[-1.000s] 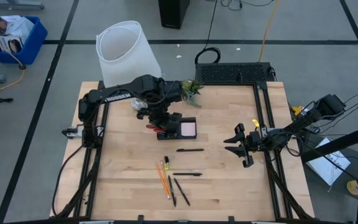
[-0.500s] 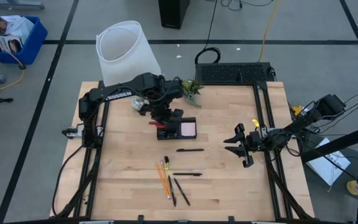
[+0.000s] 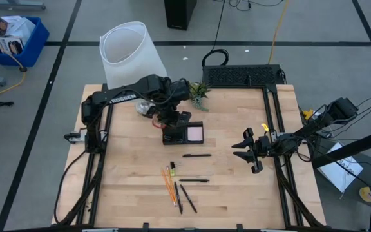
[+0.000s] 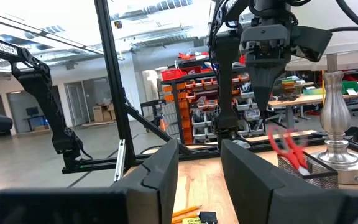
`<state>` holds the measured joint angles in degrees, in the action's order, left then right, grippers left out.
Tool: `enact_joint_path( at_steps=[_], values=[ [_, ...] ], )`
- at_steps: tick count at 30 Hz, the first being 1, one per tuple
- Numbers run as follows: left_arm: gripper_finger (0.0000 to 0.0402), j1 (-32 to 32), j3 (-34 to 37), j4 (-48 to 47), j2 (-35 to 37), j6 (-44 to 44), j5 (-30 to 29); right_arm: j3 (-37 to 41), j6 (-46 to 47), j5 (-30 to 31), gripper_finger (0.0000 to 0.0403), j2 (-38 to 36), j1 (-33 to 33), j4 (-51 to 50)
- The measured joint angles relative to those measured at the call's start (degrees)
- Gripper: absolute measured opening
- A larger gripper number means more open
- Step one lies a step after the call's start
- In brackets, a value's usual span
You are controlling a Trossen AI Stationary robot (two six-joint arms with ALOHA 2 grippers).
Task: Pick and place office supplies into organizer
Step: Put the scissors into the black desk organizer, then put the middle black pen into the black desk organizer
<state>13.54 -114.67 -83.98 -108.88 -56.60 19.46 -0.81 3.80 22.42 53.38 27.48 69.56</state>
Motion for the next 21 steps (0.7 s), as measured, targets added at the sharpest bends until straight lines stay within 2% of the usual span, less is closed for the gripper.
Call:
enact_joint_path(
  at_steps=[4,11,17,21],
  values=[
    [0.0067,-0.06,0.00,-0.11,0.00,0.58,0.48,-0.01,-0.01,0.01,0.0117,0.01,0.00,0.00],
    [0.0067,-3.59,-0.02,1.66,0.00,8.22,-0.14,0.01,0.01,0.02,0.0116,0.01,0.00,0.00],
    [0.0067,-11.19,-0.02,8.28,0.00,18.57,-9.62,0.01,-0.01,0.01,0.0115,0.01,-0.01,0.00],
    [0.0067,-18.23,0.26,13.37,0.02,23.94,-19.78,0.00,0.00,0.02,0.0116,0.01,0.00,0.00]
  ],
)
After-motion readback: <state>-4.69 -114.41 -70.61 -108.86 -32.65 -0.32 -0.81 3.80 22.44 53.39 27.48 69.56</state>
